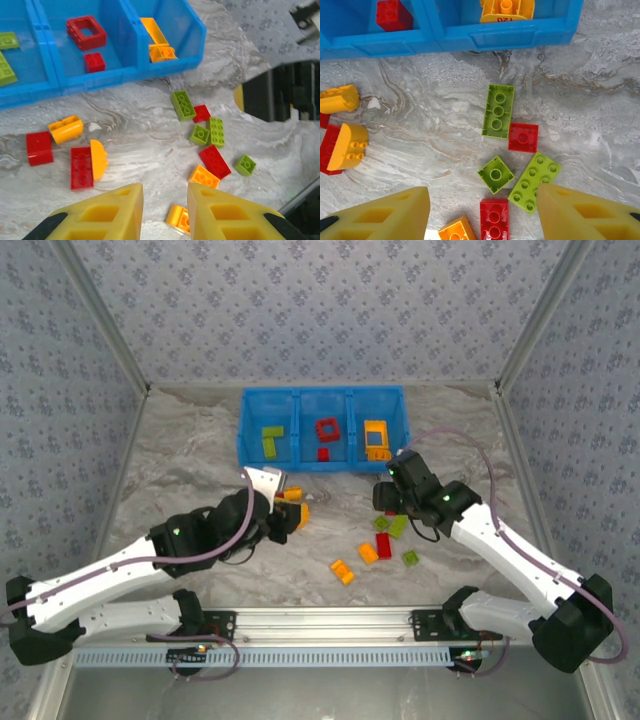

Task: Sort the legos into containers by color

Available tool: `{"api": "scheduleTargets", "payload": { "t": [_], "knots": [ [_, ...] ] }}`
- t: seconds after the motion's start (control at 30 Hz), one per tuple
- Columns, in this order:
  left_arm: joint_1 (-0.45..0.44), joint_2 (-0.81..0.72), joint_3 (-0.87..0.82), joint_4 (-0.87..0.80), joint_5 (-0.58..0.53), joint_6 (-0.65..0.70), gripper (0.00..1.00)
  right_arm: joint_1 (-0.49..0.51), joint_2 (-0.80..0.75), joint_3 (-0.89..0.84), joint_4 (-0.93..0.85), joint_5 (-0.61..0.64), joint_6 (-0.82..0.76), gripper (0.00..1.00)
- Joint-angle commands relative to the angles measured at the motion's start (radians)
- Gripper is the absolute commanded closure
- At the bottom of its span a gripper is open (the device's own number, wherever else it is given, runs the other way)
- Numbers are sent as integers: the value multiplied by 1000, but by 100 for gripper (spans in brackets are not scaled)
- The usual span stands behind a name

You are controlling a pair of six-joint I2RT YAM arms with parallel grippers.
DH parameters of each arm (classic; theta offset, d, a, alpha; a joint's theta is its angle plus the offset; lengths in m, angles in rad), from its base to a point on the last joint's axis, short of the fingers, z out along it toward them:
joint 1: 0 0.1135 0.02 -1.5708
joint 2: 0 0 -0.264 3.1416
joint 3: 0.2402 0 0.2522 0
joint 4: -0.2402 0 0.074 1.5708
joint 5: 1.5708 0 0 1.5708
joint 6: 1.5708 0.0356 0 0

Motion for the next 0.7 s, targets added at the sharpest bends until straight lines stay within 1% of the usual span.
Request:
{"api": "scheduleTargets", "payload": {
  "t": [0.0, 0.23, 0.3, 0.47, 0.67],
  "knots": [
    [-62, -27, -45, 57, -62, -55, 71, -5, 6, -13, -60, -5, 25, 39],
    [-198, -40, -112, 86, -184, -114, 70, 2, -10, -61, -84, 1, 60, 39],
    [-229, -53, -122, 87, -221, -120, 70, 4, -13, -68, -91, 8, 95, 39],
    [-254, -81, -137, 66, -253, -128, 67, 3, -27, -99, -91, 23, 161, 39],
    [-255, -109, -133, 22, -279, -138, 67, 25, -33, -120, -61, 14, 169, 39]
  ]
}}
